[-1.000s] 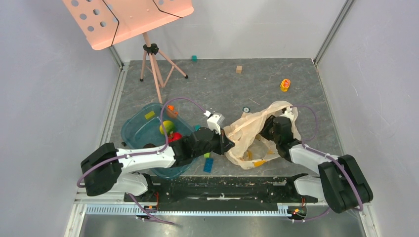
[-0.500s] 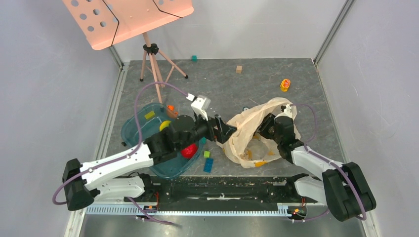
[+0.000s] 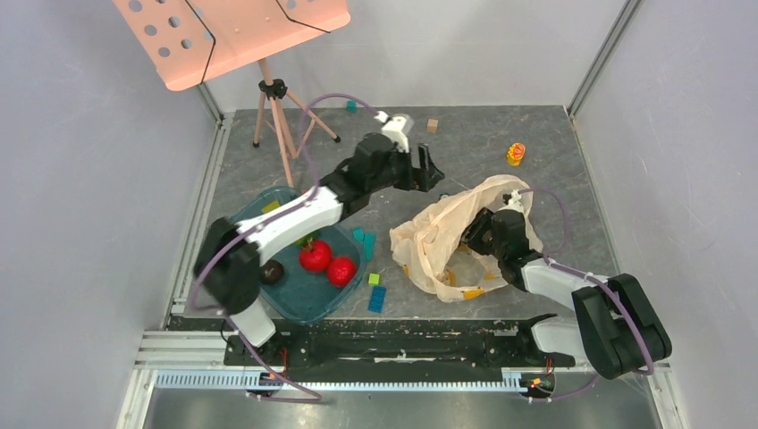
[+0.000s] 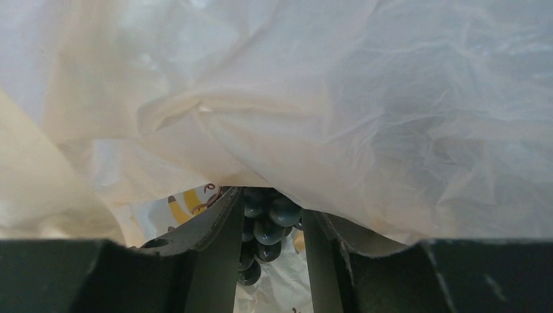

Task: Take the fake fruits out of the plastic bag
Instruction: Adjust the plastic bag at the center of the board.

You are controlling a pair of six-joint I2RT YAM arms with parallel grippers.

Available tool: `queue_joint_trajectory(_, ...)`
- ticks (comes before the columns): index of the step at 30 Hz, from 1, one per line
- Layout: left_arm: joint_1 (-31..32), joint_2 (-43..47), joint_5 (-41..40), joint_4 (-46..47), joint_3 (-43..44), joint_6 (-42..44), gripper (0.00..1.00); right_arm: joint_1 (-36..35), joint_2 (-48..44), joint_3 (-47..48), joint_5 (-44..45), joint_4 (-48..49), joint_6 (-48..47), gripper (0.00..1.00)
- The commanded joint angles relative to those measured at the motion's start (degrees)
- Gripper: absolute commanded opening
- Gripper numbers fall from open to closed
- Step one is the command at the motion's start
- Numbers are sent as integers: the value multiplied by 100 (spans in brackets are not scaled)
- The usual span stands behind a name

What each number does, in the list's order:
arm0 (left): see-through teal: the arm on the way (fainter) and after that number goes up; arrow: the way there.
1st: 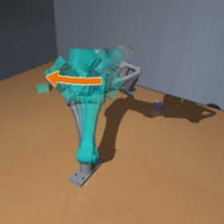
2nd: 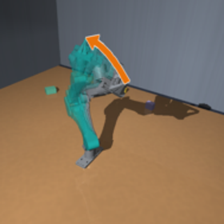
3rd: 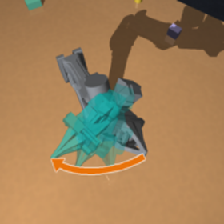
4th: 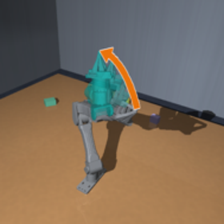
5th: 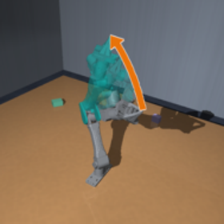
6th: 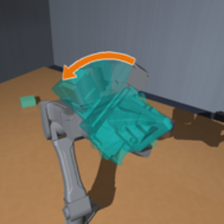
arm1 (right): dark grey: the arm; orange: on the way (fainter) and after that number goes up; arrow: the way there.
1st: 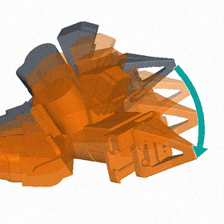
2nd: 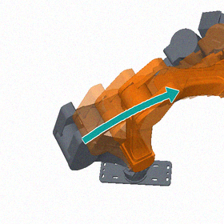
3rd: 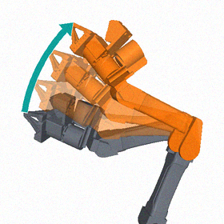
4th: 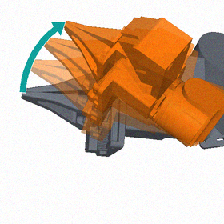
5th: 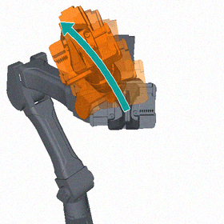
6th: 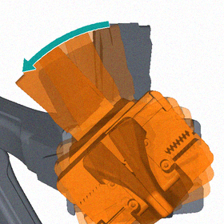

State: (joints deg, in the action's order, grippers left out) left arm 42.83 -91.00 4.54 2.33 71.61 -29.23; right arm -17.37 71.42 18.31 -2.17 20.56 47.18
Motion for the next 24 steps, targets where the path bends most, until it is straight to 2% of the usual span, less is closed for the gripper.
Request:
queue_joint_trajectory(1, -28, -1331, 803, -307, 1166, 451, 90, 39, 152, 264, 76, 326, 97, 41)
queue_joint_trajectory(5, -65, -2428, 1378, -811, 2164, 547, 90, 83, 206, 254, 51, 366, 90, 44)
queue_joint_trajectory(9, -56, -3146, 1925, -1285, 2726, 641, 91, 118, 183, 210, 77, 374, 37, 46)
queue_joint_trajectory(16, 4, -3529, 2172, -1824, 2667, 874, 94, 154, 224, 174, 77, 430, -37, 46)
queue_joint_trajectory(21, 48, -3719, 2456, -1723, 2536, 746, 94, 163, 310, 147, 101, 498, -69, 42)
queue_joint_trajectory(22, 65, -3745, 2509, -1636, 2493, 707, 93, 161, 315, 132, 103, 514, -77, 42)
queue_joint_trajectory(24, 93, -3780, 2615, -1521, 2421, 629, 82, 172, 346, 97, 80, 561, -72, 42)
